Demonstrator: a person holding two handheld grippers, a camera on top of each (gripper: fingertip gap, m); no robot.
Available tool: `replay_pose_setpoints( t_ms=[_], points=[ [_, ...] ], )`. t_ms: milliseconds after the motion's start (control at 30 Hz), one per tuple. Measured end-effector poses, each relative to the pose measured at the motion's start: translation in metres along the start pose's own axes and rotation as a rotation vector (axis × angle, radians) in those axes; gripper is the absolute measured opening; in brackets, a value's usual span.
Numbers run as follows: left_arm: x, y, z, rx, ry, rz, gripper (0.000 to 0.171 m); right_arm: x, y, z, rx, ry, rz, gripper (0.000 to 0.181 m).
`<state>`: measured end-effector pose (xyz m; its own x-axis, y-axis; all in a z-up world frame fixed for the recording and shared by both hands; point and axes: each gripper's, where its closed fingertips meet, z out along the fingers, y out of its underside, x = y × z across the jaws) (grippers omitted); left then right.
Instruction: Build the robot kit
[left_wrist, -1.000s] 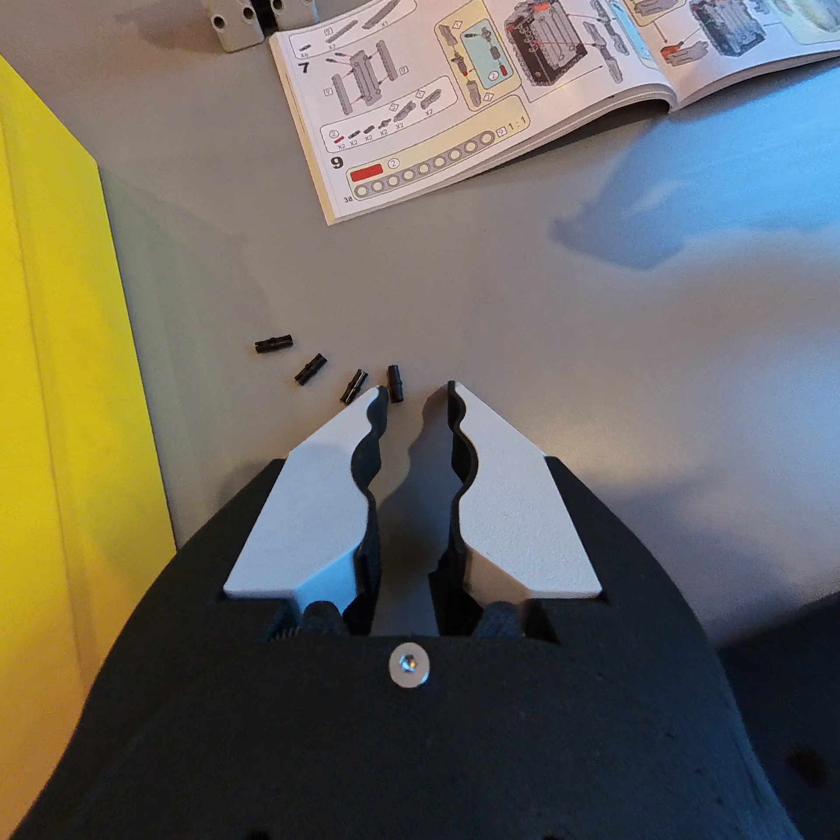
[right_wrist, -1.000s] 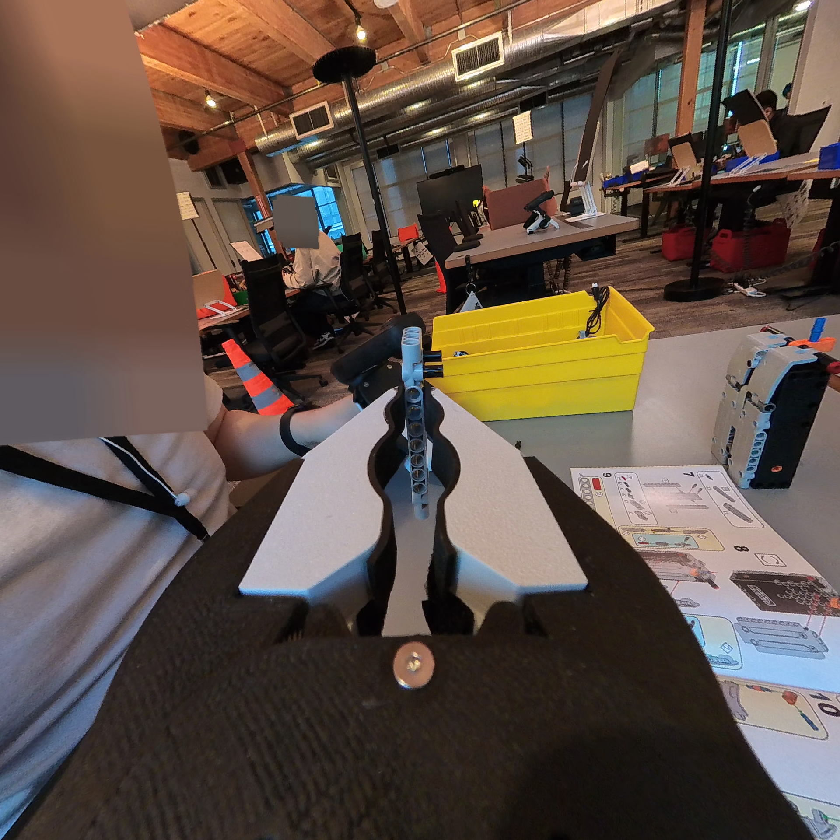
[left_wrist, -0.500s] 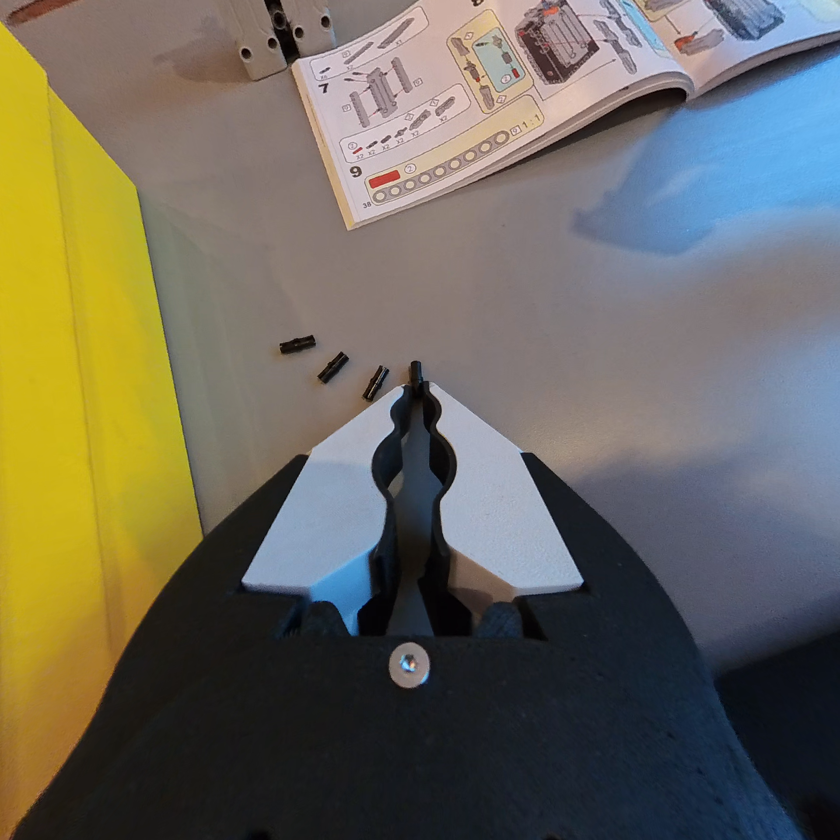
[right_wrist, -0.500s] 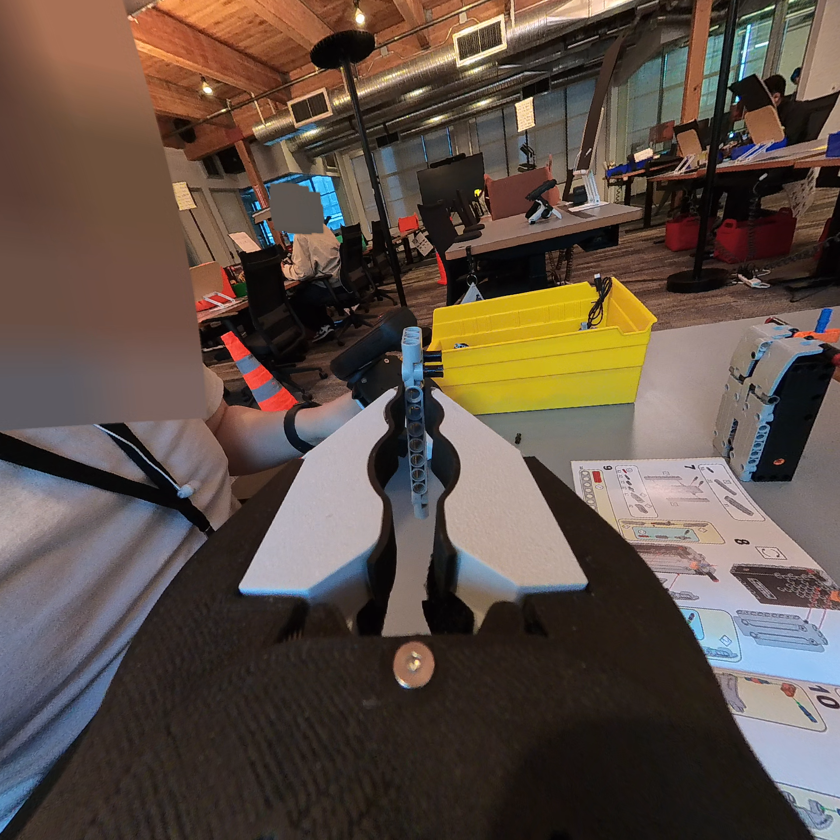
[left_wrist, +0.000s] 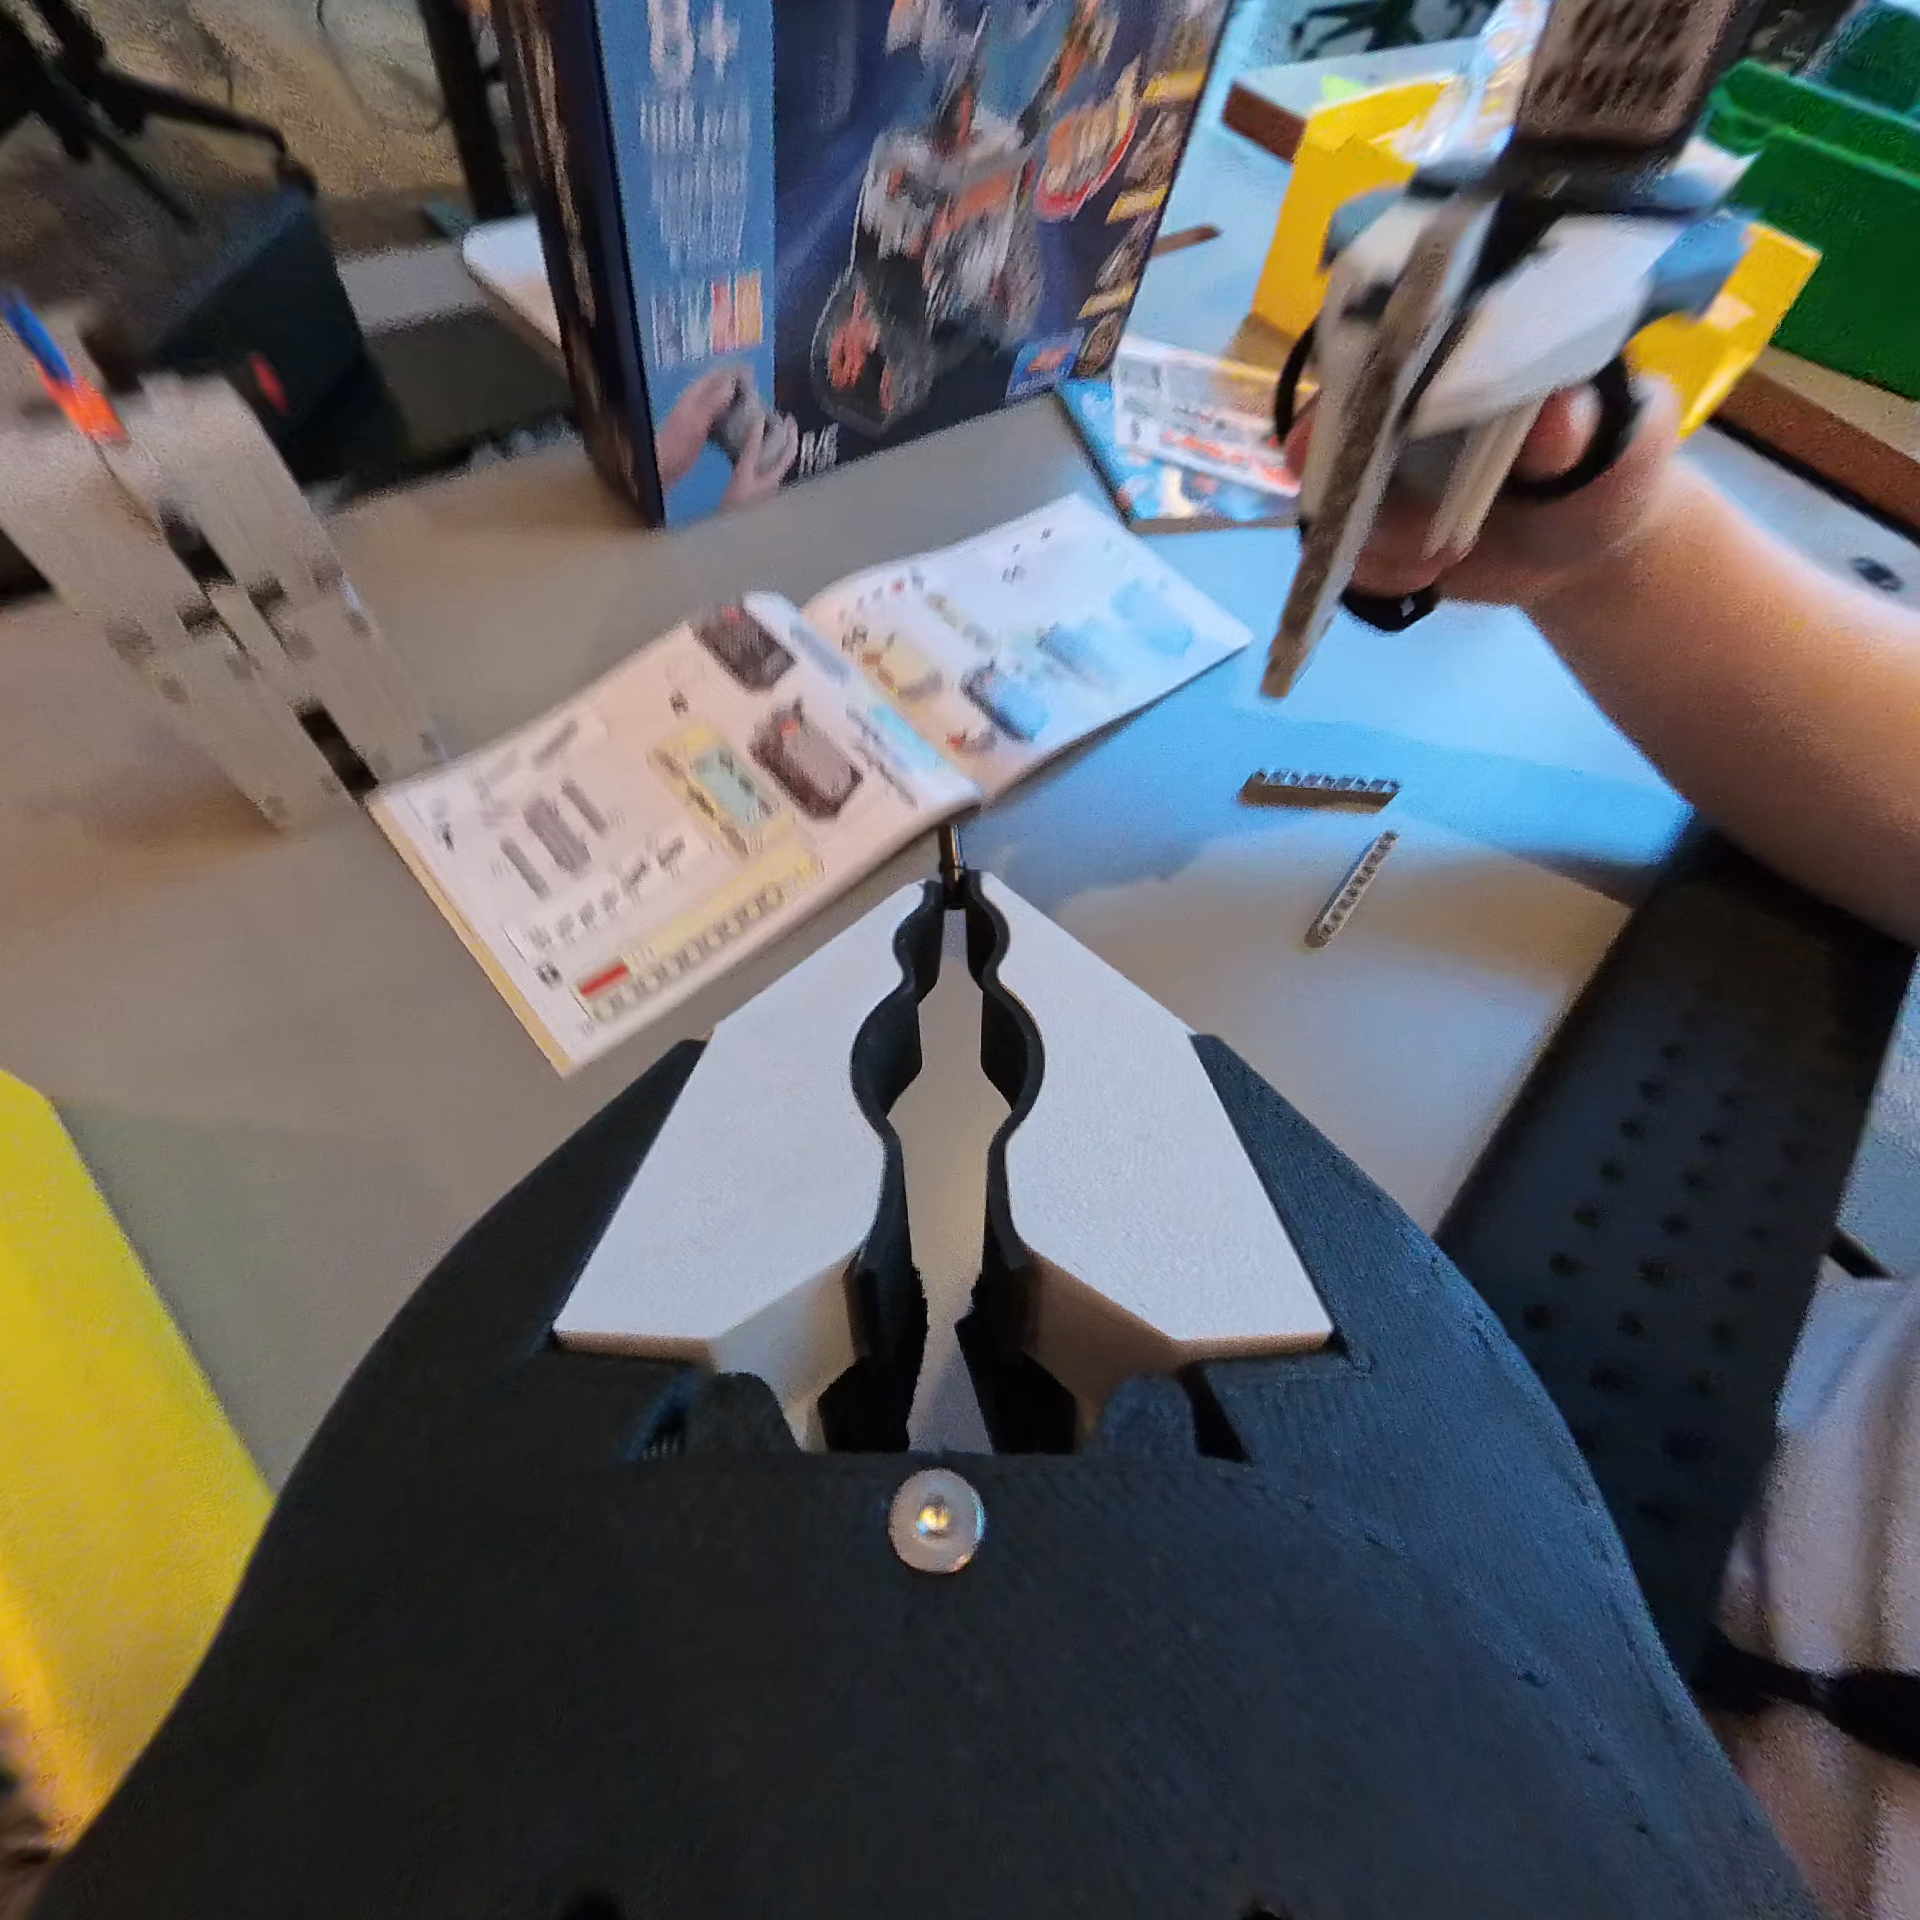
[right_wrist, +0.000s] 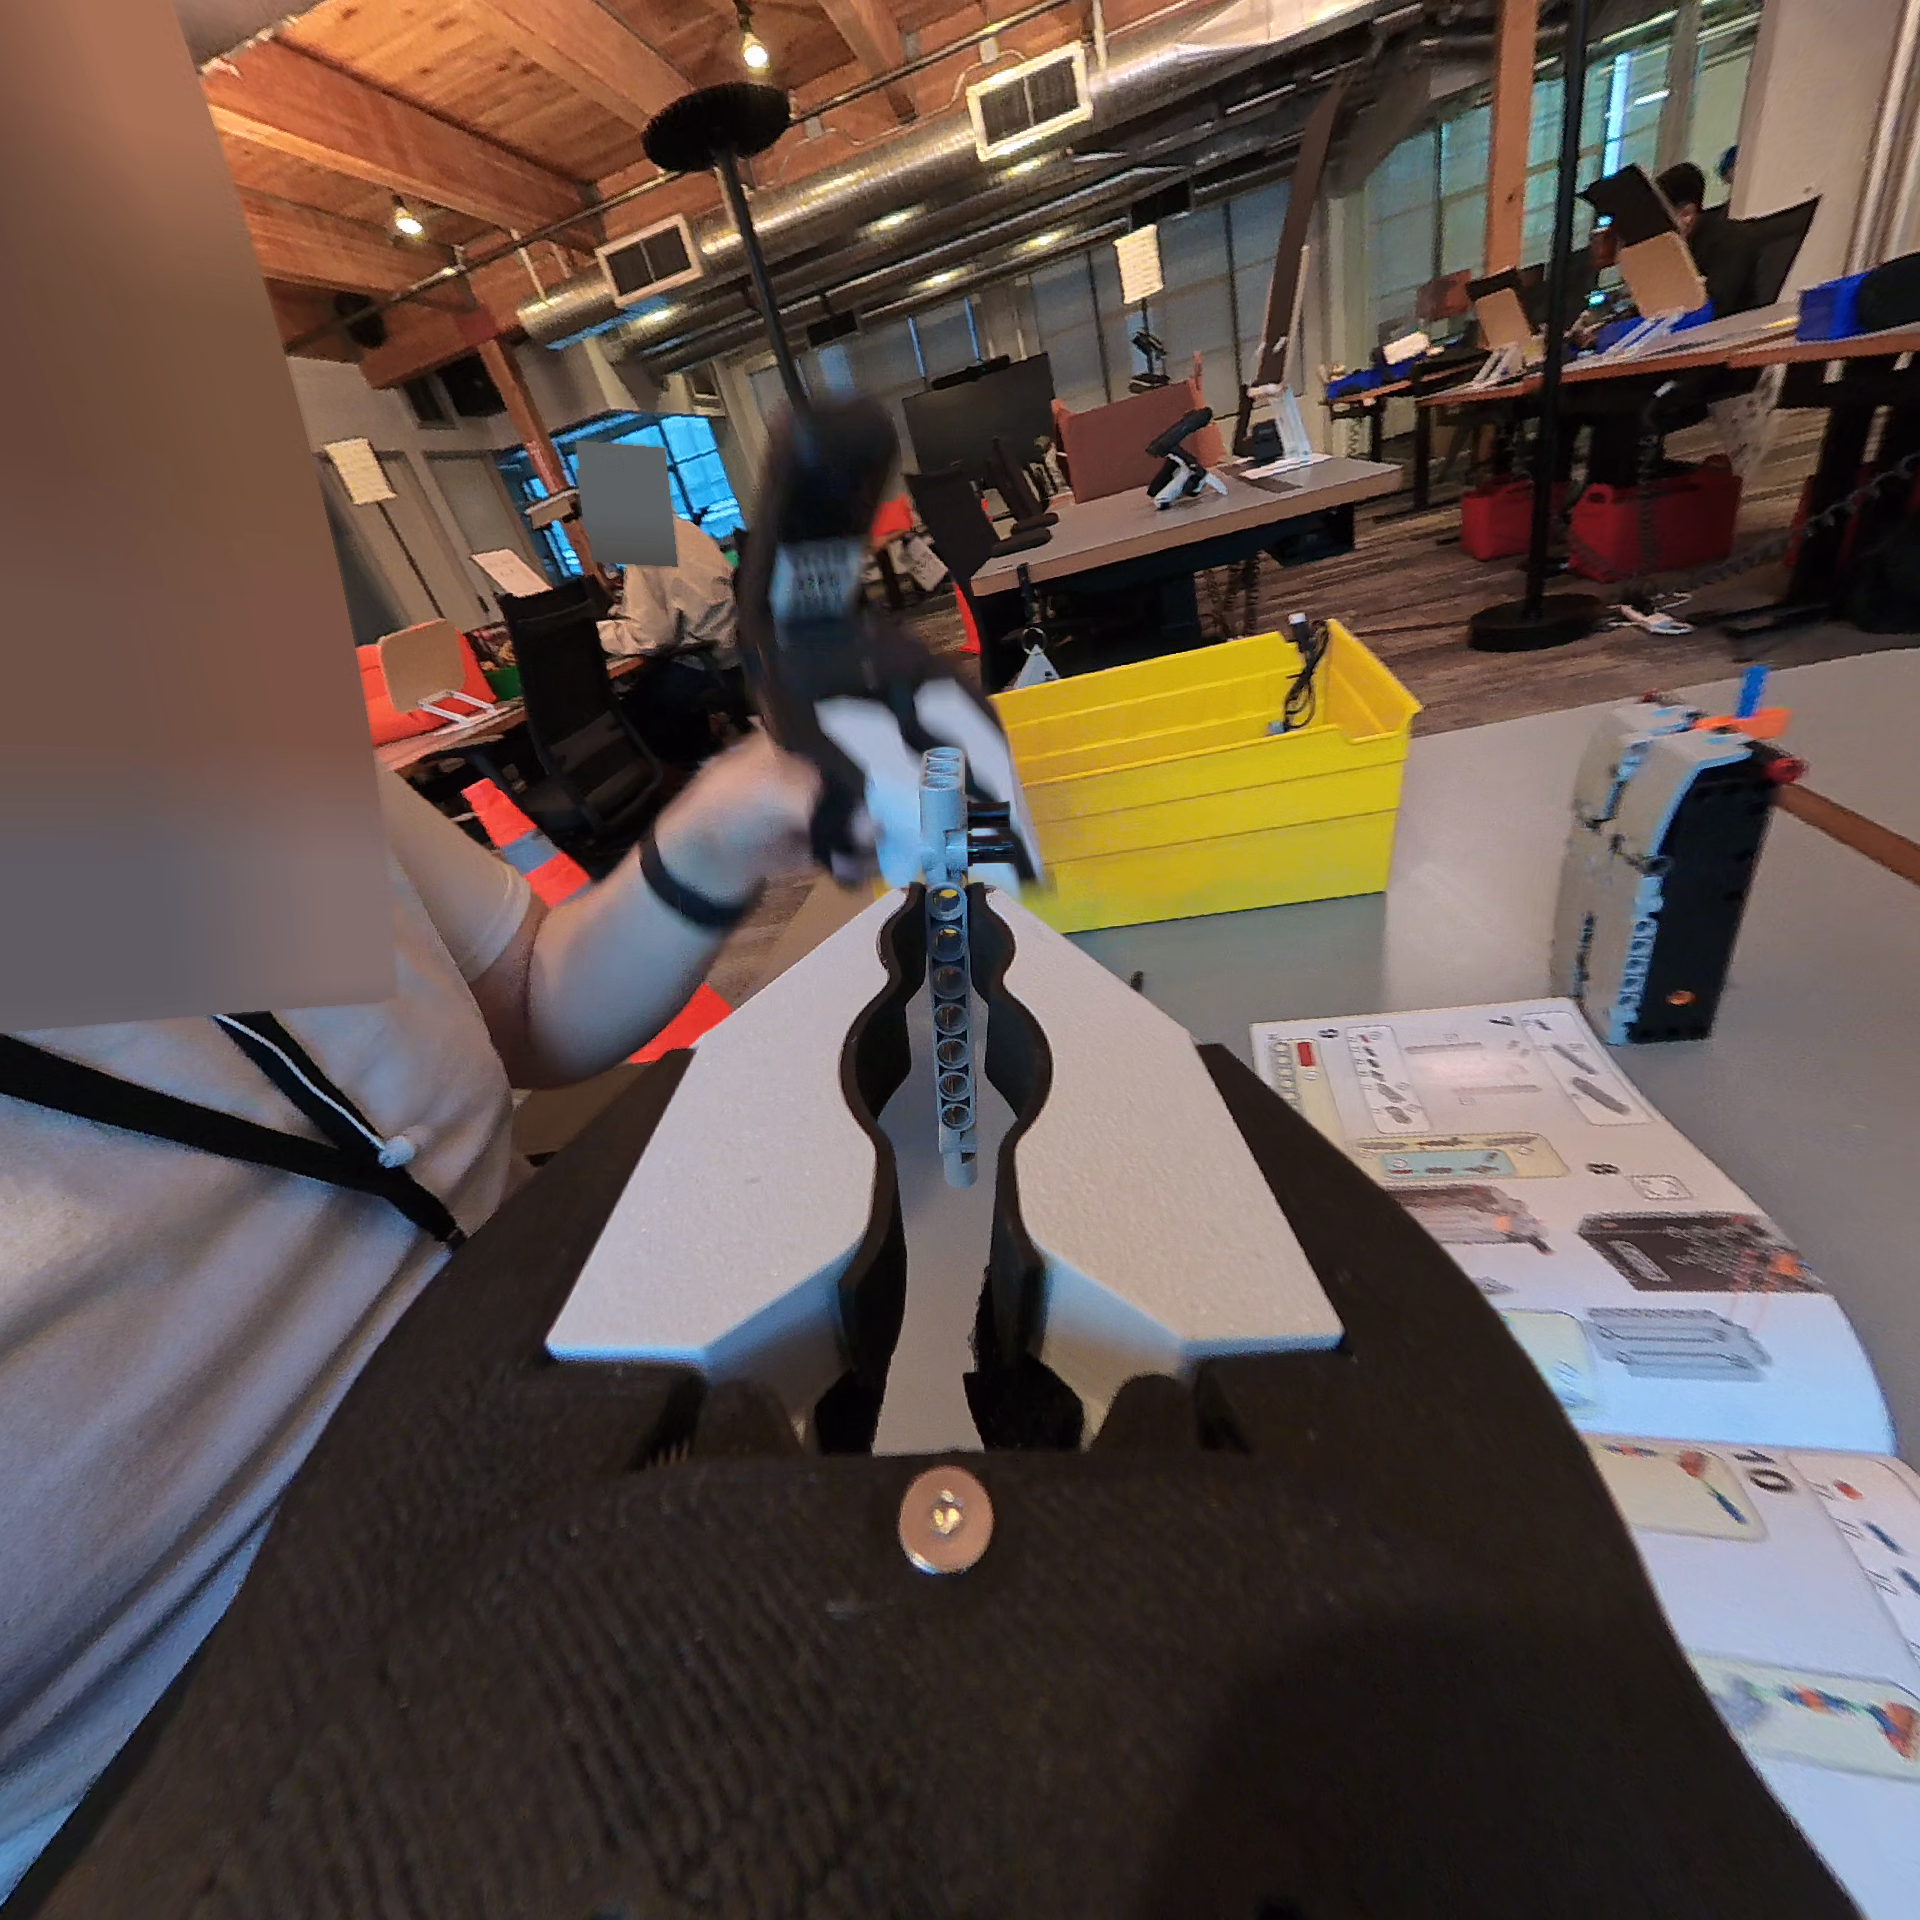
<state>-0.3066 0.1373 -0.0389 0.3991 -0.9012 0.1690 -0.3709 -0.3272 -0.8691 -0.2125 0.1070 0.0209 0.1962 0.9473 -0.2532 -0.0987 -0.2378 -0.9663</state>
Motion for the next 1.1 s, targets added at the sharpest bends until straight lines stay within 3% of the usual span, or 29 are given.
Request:
replay_pose_setpoints(
  t_ms=[100,200,333,433,600,700,767,1100],
  points=[
    [0.002,-0.049,-0.02,-0.03,0.059,0.067,0.002,0.004,-0.008,-0.007,-0.017,0.033,-0.014,0.006],
    [0.002,-0.087,-0.04,-0.061,0.094,0.089,0.002,0.016,-0.033,-0.018,-0.058,0.164,-0.078,0.006],
    [-0.005,-0.112,-0.064,-0.077,0.065,0.107,0.002,0.01,-0.082,-0.023,-0.077,0.267,-0.072,0.006],
    [-0.007,-0.112,-0.078,-0.065,0.069,0.129,0.002,0.006,-0.096,-0.021,-0.103,0.317,-0.028,0.006],
    [-0.025,-0.104,-0.086,-0.049,0.062,0.084,0.002,0.015,-0.085,-0.014,-0.16,0.333,0.033,0.006],
    [-0.036,-0.096,-0.078,-0.075,0.048,0.036,0.002,0.025,-0.082,-0.015,-0.14,0.341,0.023,0.006],
    [-0.052,-0.088,-0.071,-0.144,-0.043,-0.024,0.002,0.03,-0.084,-0.015,-0.114,0.349,-0.01,0.006],
    [-0.054,-0.09,-0.042,-0.204,-0.056,0.036,0.001,0.057,-0.061,-0.014,-0.117,0.379,0.026,0.006]
  ],
)
